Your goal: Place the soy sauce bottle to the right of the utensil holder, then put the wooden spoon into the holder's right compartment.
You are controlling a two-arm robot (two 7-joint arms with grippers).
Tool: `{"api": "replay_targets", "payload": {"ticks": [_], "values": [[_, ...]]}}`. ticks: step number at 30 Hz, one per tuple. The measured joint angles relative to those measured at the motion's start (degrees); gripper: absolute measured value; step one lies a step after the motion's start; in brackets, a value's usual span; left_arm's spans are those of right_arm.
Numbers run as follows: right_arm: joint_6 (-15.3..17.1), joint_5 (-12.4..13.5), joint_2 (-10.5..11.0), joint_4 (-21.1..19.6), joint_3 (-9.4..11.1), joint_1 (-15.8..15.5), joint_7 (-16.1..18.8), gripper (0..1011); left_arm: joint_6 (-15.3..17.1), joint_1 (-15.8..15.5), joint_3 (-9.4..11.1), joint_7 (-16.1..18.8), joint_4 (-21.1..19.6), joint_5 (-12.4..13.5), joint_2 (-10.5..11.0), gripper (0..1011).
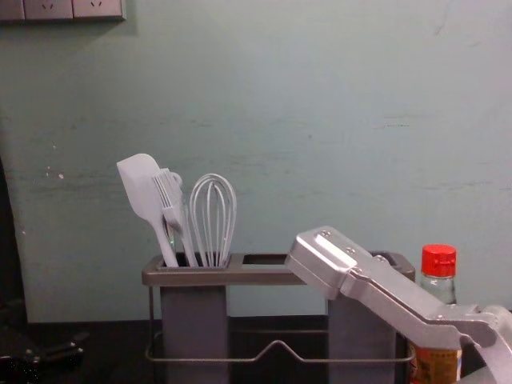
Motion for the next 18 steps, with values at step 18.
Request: {"api": "replay_targets", "payload": {"ticks": [18], "values": [[-0.3, -0.5, -0.1, -0.2, 0.6, -0.4, 0.4, 929, 0.0, 0.0, 0.0, 0.0, 0.0, 0.0, 0.0, 1005]]}}
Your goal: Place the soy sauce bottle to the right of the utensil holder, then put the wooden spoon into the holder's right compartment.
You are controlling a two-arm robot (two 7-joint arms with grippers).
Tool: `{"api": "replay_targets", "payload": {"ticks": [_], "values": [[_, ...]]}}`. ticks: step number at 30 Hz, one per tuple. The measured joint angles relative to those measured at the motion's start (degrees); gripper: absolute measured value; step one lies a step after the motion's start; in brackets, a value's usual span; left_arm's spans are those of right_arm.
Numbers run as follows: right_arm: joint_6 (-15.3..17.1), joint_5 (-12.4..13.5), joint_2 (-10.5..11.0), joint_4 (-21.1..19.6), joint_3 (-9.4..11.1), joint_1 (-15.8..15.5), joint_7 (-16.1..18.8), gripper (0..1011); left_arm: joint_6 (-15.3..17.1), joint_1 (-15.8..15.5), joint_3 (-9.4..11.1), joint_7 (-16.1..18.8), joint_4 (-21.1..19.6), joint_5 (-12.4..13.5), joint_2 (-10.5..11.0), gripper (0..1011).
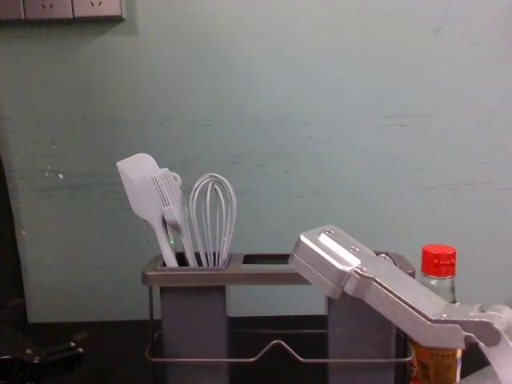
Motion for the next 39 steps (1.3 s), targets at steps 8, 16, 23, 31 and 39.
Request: {"api": "replay_targets", "payload": {"ticks": [8, 16, 23, 31, 39], "values": [[0.0, 0.1, 0.0, -0.2, 0.3, -0.1, 0.4, 837, 0.0, 0.0, 0.0, 0.0, 0.0, 0.0, 0.0, 1005], [-0.1, 1.3, 1.7, -4.4, 1.5, -1.5, 1.0, 837, 0.0, 0.0, 0.0, 0.0, 0.0, 0.0, 0.0, 1005], [-9.2, 4.9, 4.6, -11.5, 5.8, -7.1, 1.2, 837, 0.0, 0.0, 0.0, 0.0, 0.0, 0.0, 0.0, 1005], [-27.1, 9.3, 7.2, -17.0, 11.7, -15.4, 0.5, 837, 0.0, 0.0, 0.0, 0.0, 0.0, 0.0, 0.0, 1005], [-51.6, 11.6, 7.3, -17.7, 15.6, -22.3, -1.3, 837, 0.0, 0.0, 0.0, 0.0, 0.0, 0.0, 0.0, 1005]]}}
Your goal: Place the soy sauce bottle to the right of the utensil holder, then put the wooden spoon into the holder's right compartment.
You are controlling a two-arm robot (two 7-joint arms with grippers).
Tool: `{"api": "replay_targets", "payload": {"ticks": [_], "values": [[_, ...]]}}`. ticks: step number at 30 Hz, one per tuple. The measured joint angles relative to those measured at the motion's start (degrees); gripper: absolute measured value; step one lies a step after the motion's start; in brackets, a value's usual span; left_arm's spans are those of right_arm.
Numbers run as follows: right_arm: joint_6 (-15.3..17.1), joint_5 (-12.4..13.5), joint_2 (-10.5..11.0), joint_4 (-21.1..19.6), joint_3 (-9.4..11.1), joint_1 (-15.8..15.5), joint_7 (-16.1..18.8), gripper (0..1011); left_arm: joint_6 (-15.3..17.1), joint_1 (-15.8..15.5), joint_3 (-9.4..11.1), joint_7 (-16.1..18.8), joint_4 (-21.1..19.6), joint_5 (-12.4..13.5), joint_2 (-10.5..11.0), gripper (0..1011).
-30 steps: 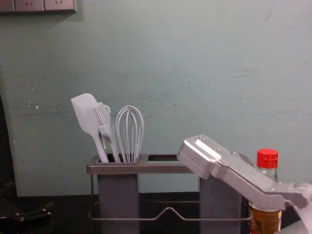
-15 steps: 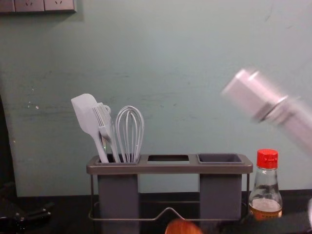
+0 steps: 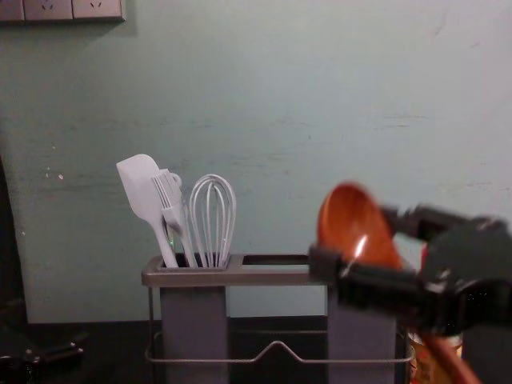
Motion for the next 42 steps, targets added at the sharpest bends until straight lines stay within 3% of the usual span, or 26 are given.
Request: {"api": "replay_targets", "payload": {"ticks": [5, 8, 15, 22, 42], "values": [[-9.8, 1.1, -1.0, 2.4, 0.7, -1.0, -1.0, 838, 0.0, 0.0, 0.0, 0.0, 0.0, 0.0, 0.0, 1005], [-10.8, 1.8, -1.3, 3.4, 0.8, -0.3, -1.4, 837, 0.0, 0.0, 0.0, 0.0, 0.0, 0.0, 0.0, 1005], [-9.8, 3.9, -1.9, 6.7, 0.3, 4.7, -1.8, 837, 0.0, 0.0, 0.0, 0.0, 0.0, 0.0, 0.0, 1005], [-8.0, 4.3, -2.4, 9.1, -1.0, 9.0, -2.8, 837, 0.0, 0.0, 0.0, 0.0, 0.0, 0.0, 0.0, 1005], [-7.8, 4.3, -2.5, 9.2, -1.1, 9.1, -2.8, 837, 0.0, 0.0, 0.0, 0.0, 0.0, 0.0, 0.0, 1005]]}}
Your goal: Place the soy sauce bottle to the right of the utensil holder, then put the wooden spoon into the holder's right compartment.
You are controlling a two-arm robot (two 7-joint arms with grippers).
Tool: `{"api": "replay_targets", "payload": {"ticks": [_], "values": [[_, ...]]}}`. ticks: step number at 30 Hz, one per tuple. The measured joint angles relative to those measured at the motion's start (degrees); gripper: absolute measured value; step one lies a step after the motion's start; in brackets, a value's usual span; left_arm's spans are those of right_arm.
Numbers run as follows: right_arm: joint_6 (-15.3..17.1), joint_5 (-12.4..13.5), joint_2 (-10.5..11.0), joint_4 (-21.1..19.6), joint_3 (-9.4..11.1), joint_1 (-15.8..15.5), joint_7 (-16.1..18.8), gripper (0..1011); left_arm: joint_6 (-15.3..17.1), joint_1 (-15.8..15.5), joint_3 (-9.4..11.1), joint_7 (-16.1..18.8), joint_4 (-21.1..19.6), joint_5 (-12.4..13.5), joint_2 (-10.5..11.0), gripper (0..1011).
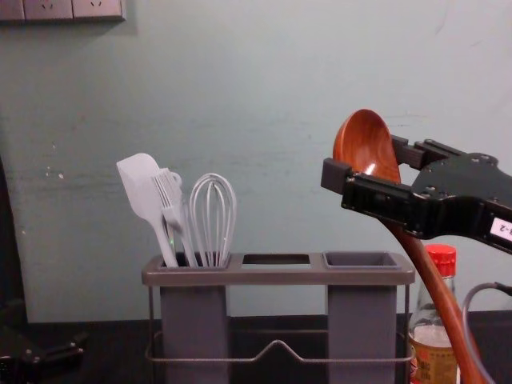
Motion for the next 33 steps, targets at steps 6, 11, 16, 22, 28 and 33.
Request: {"api": "replay_targets", "payload": {"ticks": [6, 11, 16, 22, 28, 33], "values": [[-0.6, 0.3, 0.0, -0.2, 0.1, -0.6, -0.1, 838, 0.0, 0.0, 0.0, 0.0, 0.0, 0.0, 0.0, 1005], [-2.2, 1.5, -0.1, -1.1, 0.8, -2.5, -1.0, 837, 0.0, 0.0, 0.0, 0.0, 0.0, 0.0, 0.0, 1005], [-2.7, 2.5, -0.5, -1.1, 1.4, -1.2, -1.3, 838, 0.0, 0.0, 0.0, 0.0, 0.0, 0.0, 0.0, 1005], [-1.7, 3.9, -1.6, 2.1, 1.1, 4.1, -0.8, 837, 0.0, 0.0, 0.0, 0.0, 0.0, 0.0, 0.0, 1005], [0.8, 4.9, -2.8, 6.8, -0.4, 10.9, 0.2, 837, 0.0, 0.0, 0.0, 0.0, 0.0, 0.0, 0.0, 1005], [1.9, 5.2, -4.0, 11.7, -2.0, 17.2, 1.2, 837, 0.0, 0.0, 0.0, 0.0, 0.0, 0.0, 0.0, 1005]]}}
